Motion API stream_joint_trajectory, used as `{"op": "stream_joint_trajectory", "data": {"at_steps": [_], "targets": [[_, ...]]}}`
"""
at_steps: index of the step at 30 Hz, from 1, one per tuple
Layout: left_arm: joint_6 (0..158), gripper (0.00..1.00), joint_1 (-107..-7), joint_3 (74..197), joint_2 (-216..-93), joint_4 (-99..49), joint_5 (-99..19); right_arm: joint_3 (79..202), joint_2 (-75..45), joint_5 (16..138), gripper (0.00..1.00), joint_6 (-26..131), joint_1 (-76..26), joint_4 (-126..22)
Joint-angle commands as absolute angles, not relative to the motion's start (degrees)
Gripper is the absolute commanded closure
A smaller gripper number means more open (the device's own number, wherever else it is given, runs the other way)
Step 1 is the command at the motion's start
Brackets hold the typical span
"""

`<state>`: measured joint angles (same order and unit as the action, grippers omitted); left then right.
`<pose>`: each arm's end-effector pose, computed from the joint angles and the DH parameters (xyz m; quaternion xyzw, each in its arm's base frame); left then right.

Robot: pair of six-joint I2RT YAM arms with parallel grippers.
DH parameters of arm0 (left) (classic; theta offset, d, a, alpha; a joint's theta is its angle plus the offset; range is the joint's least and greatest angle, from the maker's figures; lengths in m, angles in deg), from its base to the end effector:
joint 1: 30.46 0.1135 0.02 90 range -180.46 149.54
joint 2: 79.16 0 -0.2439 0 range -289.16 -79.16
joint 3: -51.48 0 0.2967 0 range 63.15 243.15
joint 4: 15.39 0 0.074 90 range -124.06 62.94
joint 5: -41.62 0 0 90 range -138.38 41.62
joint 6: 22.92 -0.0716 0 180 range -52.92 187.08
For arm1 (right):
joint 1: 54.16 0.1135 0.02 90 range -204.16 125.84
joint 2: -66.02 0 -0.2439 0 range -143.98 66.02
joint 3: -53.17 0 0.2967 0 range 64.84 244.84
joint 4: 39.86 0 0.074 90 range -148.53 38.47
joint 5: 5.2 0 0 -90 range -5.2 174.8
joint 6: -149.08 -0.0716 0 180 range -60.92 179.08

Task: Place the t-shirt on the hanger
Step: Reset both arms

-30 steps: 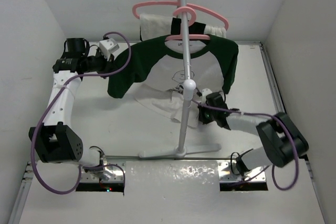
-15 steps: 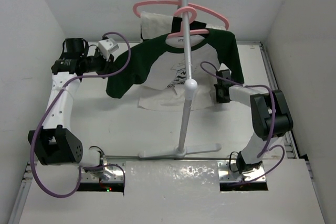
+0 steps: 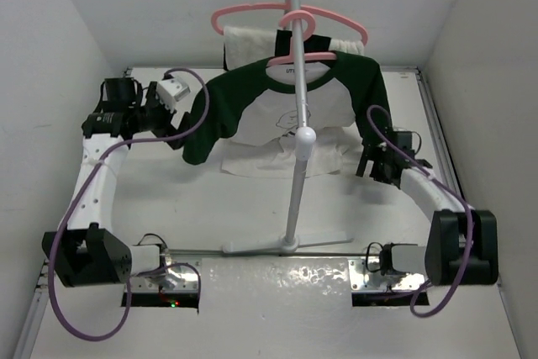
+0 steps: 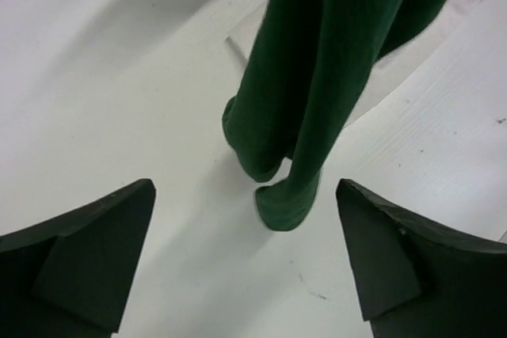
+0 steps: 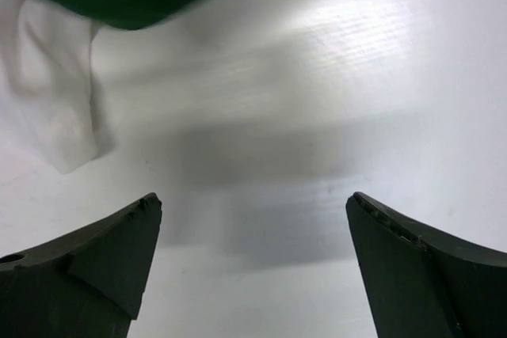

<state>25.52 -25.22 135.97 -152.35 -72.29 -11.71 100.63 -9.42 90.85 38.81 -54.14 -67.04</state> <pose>0.3349 -0.0122 0.3112 0.3869 0.7980 -0.1249 0.4448 0.3037 -0.0074 0.0912 0.1831 0.9352 0.0031 0.3032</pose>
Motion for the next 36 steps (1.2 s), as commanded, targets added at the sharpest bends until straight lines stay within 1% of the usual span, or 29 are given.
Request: {"op": "stream_joint_trajectory", "data": {"at_steps": [1, 2, 4, 5, 7, 8, 10, 11, 12, 13, 14, 18, 22, 27, 32, 36], "targets": [[31.3, 0.00, -25.3, 133.9, -146.9, -69.3, -16.2, 97.6, -3.6, 83.6, 0.01, 27.1, -58.9, -66.6], [33.1, 0.00, -25.3, 132.0, -145.8, -68.5, -18.8, 97.7, -3.3, 83.3, 0.01, 25.4, -61.9, -68.0], [39.3, 0.00, -25.4, 129.0, -142.5, -65.1, -23.1, 98.8, -3.2, 83.3, 0.01, 22.8, -64.0, -72.1], [40.9, 0.00, -25.3, 125.4, -141.3, -63.8, -29.4, 100.3, -3.3, 84.8, 0.01, 22.2, -65.3, -73.4], [43.5, 0.00, -25.4, 121.3, -138.9, -59.6, -37.9, 101.6, -3.2, 87.7, 0.01, 20.4, -66.5, -76.0], [45.2, 0.00, -25.3, 116.6, -138.2, -58.0, -47.5, 102.3, -3.0, 90.4, 0.01, 19.5, -67.8, -76.7], [45.4, 0.00, -25.4, 111.7, -137.3, -52.7, -56.5, 102.4, -2.6, 92.5, 0.01, 17.6, -68.8, -77.6], [44.8, 0.00, -25.4, 106.9, -137.2, -50.9, -63.0, 102.1, -2.4, 93.5, 0.01, 17.3, -69.3, -77.8], [44.3, 0.00, -25.3, 102.7, -137.2, -47.4, -65.8, 101.9, -2.1, 95.4, 0.01, 17.2, -69.3, -78.1], [43.7, 0.00, -25.3, 102.6, -137.2, -45.9, -67.9, 101.8, -2.1, 96.0, 0.01, 17.1, -69.3, -78.2], [42.7, 0.00, -25.3, 99.8, -137.0, -44.0, -70.1, 101.1, -2.0, 96.1, 0.01, 17.1, -69.3, -78.0], [39.1, 0.00, -25.3, 95.2, -136.1, -38.8, -73.8, 100.1, -3.7, 93.6, 0.01, 16.9, -69.3, -76.9], [39.5, 0.00, -25.2, 91.5, -135.3, -38.3, -70.2, 98.7, -4.9, 89.1, 0.01, 21.2, -69.3, -77.5], [39.3, 0.00, -24.8, 87.6, -131.1, -38.3, -66.3, 96.0, -1.1, 90.9, 0.01, 22.3, -69.3, -77.1], [39.2, 0.00, -24.9, 87.2, -132.9, -38.8, -65.0, 95.2, 1.7, 94.0, 0.01, 22.9, -69.4, -78.7], [39.4, 0.00, -24.9, 87.4, -134.3, -38.9, -65.2, 94.5, 2.1, 92.1, 0.01, 23.1, -69.3, -78.3]]}}
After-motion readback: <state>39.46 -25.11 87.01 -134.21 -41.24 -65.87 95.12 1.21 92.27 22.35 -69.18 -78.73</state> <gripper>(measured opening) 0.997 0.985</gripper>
